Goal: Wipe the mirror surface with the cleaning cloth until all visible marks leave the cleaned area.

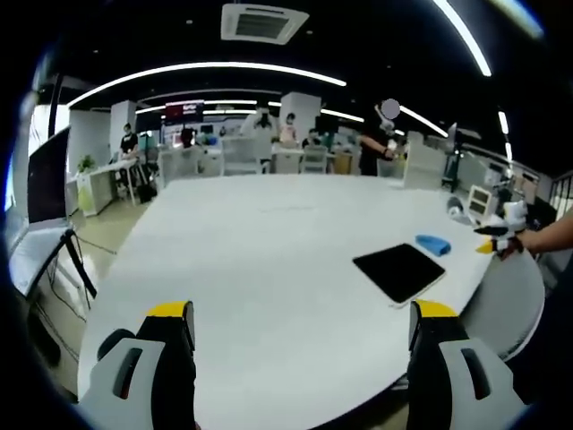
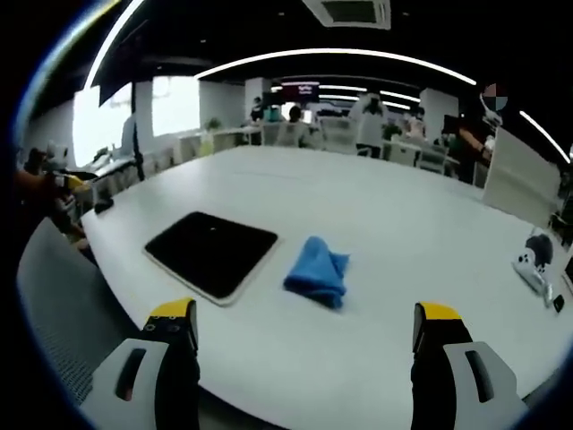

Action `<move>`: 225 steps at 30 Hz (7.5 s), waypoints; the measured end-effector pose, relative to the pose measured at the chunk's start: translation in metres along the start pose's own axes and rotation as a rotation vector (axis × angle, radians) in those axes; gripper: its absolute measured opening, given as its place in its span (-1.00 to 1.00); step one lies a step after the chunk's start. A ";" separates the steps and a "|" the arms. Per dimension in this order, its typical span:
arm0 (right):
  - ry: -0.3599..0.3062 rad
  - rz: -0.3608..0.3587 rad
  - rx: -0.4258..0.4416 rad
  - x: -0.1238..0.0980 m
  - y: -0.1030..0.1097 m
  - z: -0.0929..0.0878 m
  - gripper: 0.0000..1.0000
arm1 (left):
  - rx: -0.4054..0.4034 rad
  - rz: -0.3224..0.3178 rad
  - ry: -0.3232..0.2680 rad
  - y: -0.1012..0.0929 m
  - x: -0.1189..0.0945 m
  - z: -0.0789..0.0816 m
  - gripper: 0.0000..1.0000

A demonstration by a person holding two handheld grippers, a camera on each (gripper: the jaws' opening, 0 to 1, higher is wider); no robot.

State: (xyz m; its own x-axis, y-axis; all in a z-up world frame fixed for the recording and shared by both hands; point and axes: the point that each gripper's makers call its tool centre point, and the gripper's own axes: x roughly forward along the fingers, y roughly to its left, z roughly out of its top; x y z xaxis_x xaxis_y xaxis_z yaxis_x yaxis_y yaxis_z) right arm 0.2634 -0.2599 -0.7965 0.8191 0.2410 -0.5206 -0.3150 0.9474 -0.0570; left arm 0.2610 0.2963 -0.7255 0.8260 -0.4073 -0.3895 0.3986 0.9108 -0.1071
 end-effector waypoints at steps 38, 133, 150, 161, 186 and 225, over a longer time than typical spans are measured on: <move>0.140 0.009 0.088 0.097 -0.022 0.040 -0.10 | -0.008 0.052 0.030 0.004 0.029 -0.014 1.00; 0.453 0.024 0.477 0.147 -0.015 0.017 -1.00 | 0.040 0.093 0.082 0.007 0.031 -0.027 1.00; 0.437 0.068 0.492 0.152 0.006 0.034 -1.00 | 0.041 0.085 0.079 0.003 0.033 -0.023 1.00; 0.454 0.106 0.481 0.166 0.041 0.040 -1.00 | 0.036 0.088 0.078 0.004 0.030 -0.025 1.00; 0.496 0.109 0.454 0.184 0.079 0.033 -1.00 | 0.023 0.075 0.070 -0.007 0.030 -0.029 1.00; 0.524 0.223 0.394 0.217 0.174 0.059 -1.00 | -0.028 0.080 0.073 -0.020 0.016 -0.042 1.00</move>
State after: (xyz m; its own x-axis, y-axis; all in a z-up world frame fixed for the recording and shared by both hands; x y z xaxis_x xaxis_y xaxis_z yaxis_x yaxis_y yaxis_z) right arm 0.4150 -0.0304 -0.8690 0.3839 0.3994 -0.8325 -0.1701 0.9168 0.3614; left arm 0.2495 0.2749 -0.7680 0.8230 -0.3279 -0.4638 0.3200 0.9423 -0.0983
